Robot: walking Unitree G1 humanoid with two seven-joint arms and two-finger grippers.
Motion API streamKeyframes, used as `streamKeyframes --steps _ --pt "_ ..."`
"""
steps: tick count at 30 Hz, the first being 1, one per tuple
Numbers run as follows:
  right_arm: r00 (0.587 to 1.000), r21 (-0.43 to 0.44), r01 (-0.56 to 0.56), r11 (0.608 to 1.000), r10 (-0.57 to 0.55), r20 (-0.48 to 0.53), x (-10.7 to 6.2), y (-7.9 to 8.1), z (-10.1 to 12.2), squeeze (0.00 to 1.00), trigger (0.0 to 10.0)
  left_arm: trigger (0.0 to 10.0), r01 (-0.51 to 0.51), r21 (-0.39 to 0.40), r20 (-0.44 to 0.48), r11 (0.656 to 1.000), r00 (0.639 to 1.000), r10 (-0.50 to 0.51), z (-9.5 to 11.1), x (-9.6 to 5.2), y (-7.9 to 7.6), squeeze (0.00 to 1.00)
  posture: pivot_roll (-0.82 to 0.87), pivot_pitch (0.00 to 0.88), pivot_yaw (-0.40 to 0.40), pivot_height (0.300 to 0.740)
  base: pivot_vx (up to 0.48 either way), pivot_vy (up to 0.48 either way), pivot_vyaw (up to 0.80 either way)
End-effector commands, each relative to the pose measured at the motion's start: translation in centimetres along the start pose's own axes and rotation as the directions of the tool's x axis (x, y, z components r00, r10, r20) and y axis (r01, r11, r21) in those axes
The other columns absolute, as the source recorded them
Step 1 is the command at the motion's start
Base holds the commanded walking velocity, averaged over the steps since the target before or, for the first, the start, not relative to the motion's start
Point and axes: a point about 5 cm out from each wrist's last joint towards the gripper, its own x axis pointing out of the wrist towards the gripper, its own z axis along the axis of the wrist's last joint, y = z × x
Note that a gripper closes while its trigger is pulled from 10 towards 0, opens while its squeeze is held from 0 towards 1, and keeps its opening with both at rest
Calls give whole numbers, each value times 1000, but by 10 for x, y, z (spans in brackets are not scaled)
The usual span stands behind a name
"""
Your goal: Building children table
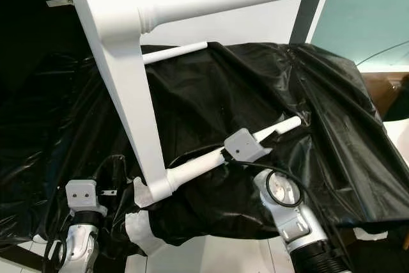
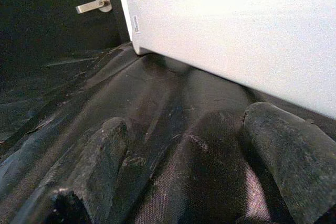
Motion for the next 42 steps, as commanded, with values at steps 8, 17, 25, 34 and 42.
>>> streamKeyframes --steps 8,17,25,34,42 --pt "986 -258 152 954 -127 112 2 -27 15 24 10000 10000 21 -11 -112 1000 993 -22 -19 -11 -10 0 49 0 0 740 0 0 0" --pt "941 -435 320 842 -230 247 10 -73 34 1000 10000 10000 34 -16 -114 999 993 -36 -20 -7 -13 0 34 0 1 740 0 0 0" --pt "922 -492 376 785 -267 280 10 -88 36 0 10000 10000 39 -21 -118 999 992 -41 -21 -6 -15 0 26 0 -2 740 0 0 0" --pt "900 -525 432 733 -311 306 18 -120 38 1000 10000 10000 52 -20 -112 998 992 -54 -21 -4 -19 0 22 0 -5 740 0 0 0" --pt "876 -537 475 697 -315 366 32 -148 51 1000 10000 10000 48 -15 -110 999 993 -49 -22 -4 -19 0 35 0 -11 740 0 0 0"
